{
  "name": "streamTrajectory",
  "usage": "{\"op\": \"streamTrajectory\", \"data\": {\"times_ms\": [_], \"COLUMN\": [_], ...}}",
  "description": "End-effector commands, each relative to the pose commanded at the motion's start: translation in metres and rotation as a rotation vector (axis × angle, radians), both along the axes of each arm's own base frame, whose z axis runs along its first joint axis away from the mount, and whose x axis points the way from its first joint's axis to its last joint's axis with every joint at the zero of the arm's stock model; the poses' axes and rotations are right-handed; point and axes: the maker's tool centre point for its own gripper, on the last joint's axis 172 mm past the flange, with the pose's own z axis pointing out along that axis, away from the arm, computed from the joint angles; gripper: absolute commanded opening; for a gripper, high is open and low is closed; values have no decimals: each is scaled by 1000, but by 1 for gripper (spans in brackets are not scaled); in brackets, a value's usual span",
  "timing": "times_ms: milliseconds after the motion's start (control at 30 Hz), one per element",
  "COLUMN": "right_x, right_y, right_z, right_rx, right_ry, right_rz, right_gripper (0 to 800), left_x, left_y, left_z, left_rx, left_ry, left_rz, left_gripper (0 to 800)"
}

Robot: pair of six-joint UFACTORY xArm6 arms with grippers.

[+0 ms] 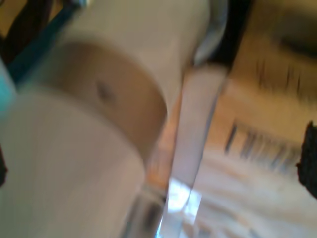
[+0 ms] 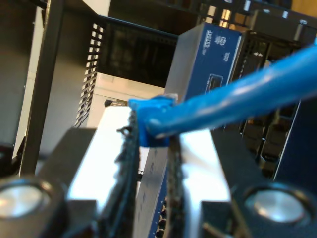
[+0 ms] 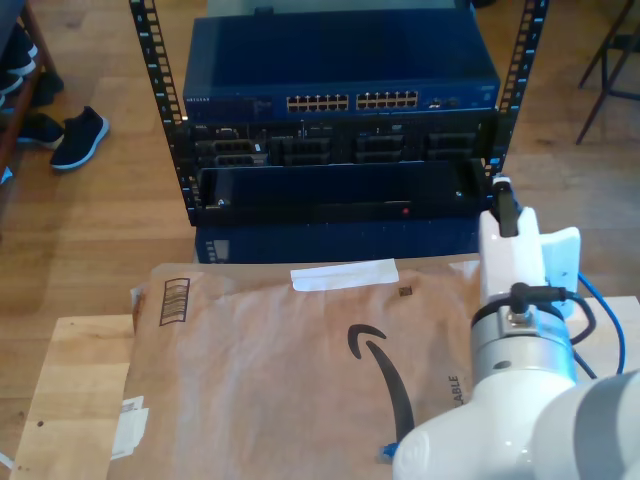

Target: Grab the cable and plug it in

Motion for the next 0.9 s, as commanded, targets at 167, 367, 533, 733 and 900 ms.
{"op": "streamTrajectory", "data": {"times_ms": [167, 367, 533, 733, 900], "right_x": [2, 1, -7, -8, -10], "right_y": [2, 6, 9, 9, 5], "right_z": [-5, -6, -10, -12, -16], "right_rx": [36, 36, 53, 50, 48], "right_ry": [16, 18, 32, 36, 43], "right_rz": [-50, -42, -50, -49, -59], "right_gripper": [2, 1, 0, 0, 0], "left_x": [-40, -47, -56, -61, -65], "left_y": [-8, -15, -28, -12, -9], "left_z": [-40, -48, -54, -74, -118], "left_rx": [4, -24, -63, 16, 122], "left_ry": [23, -8, -43, -130, -186], "left_rz": [8, -30, -19, -55, -62], "left_gripper": [800, 800, 800, 800, 800]}}
